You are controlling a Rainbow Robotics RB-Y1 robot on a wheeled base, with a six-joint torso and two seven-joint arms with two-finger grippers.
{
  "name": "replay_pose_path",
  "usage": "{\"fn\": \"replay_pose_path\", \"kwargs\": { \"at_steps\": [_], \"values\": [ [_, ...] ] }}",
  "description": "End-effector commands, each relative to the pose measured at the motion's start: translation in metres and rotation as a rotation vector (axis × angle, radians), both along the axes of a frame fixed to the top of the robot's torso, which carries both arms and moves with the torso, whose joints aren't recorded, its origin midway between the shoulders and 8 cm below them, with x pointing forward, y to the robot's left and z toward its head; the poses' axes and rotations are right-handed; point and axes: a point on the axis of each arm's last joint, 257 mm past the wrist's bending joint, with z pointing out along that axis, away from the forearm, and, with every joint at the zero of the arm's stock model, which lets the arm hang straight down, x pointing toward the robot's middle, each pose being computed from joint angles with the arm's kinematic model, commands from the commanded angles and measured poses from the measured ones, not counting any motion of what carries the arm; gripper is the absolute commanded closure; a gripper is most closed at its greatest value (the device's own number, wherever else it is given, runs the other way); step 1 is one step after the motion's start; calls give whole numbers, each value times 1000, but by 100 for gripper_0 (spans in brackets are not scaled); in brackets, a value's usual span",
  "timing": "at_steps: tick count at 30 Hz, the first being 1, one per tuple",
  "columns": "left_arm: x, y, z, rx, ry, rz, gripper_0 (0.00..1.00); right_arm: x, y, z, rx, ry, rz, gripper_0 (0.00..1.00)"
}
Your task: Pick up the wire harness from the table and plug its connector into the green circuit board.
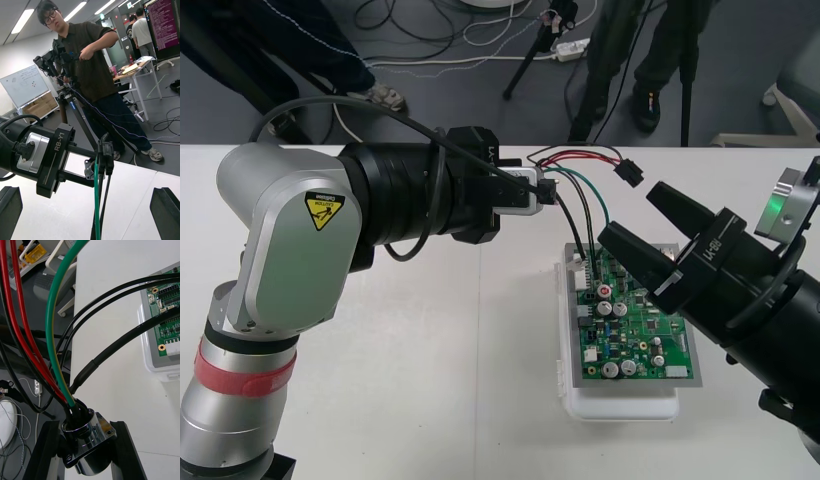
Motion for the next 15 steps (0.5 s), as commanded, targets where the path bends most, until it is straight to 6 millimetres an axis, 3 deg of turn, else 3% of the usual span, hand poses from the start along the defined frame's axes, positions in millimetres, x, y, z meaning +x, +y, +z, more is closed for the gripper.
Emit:
{"fn": "replay_pose_path", "kwargs": {
  "at_steps": [1, 15],
  "values": [
    [-3, -21, 30, -74, -62, -14, 100, -7, 16, 26, 32, -48, 32, 0],
    [0, -20, 31, -74, -74, -6, 100, 7, 16, 33, 37, -59, 11, 0]
  ]
}}
